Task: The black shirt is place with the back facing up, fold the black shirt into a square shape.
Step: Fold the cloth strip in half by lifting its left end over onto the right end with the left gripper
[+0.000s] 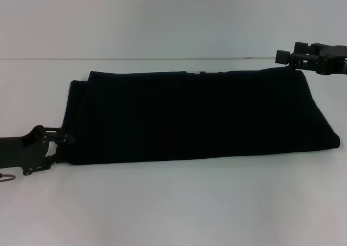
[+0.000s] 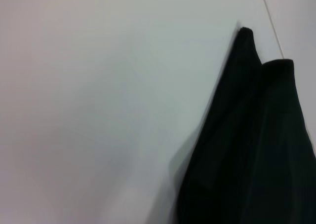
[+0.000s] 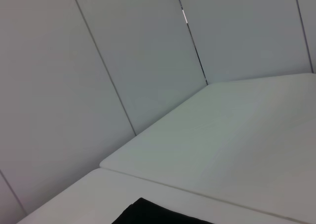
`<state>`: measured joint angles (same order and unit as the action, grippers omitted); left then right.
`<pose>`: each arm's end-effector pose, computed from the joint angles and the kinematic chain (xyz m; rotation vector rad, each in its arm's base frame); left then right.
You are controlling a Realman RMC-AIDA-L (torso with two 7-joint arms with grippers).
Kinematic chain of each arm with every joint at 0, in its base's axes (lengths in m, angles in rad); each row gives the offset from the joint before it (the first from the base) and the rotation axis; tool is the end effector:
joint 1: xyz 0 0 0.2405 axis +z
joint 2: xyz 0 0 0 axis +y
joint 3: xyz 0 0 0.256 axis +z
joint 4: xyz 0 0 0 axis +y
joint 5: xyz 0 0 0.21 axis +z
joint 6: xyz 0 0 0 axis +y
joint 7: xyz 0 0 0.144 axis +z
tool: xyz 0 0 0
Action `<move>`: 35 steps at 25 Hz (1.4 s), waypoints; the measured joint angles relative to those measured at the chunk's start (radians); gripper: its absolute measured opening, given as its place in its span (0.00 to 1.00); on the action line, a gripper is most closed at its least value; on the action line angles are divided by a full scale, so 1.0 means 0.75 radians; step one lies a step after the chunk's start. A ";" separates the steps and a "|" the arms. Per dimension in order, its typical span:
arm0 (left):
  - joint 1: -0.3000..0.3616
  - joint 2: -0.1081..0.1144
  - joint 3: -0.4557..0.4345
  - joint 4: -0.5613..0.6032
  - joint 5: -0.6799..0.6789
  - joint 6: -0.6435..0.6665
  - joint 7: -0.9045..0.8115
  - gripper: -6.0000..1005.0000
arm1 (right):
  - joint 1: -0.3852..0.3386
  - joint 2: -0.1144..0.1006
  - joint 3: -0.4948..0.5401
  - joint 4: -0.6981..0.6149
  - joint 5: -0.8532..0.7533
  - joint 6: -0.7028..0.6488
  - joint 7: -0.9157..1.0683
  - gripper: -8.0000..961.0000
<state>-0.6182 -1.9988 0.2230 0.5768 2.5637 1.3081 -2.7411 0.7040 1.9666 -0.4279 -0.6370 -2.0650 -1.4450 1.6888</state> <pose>-0.3495 0.3496 0.0396 -1.4570 -2.3333 -0.6155 0.2478 0.4048 0.0756 -2.4105 0.8904 0.7860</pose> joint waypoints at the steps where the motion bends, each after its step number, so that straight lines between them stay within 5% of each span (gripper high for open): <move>1: 0.000 0.000 0.005 0.000 0.000 0.000 0.004 0.66 | 0.000 0.000 0.000 0.000 0.003 0.000 0.000 0.98; 11: 0.002 -0.005 0.040 -0.002 0.000 -0.009 0.022 0.41 | -0.005 0.000 0.001 -0.002 0.019 0.007 -0.007 0.97; 15: 0.003 -0.006 0.040 -0.002 0.000 -0.011 0.022 0.18 | -0.006 0.000 0.000 -0.002 0.019 0.009 -0.017 0.97; 21: 0.007 -0.006 0.040 -0.002 0.001 -0.016 0.065 0.05 | -0.006 0.000 0.000 0.002 0.019 0.012 -0.017 0.97; 35: 0.067 -0.013 -0.007 0.028 -0.072 0.002 0.549 0.05 | -0.020 0.043 0.000 0.018 0.141 0.054 -0.008 0.97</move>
<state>-0.5683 -2.0083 0.2176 0.5975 2.5099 1.3094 -2.3295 0.6888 1.9990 -0.4277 -0.6232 -1.9592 -1.4045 1.6827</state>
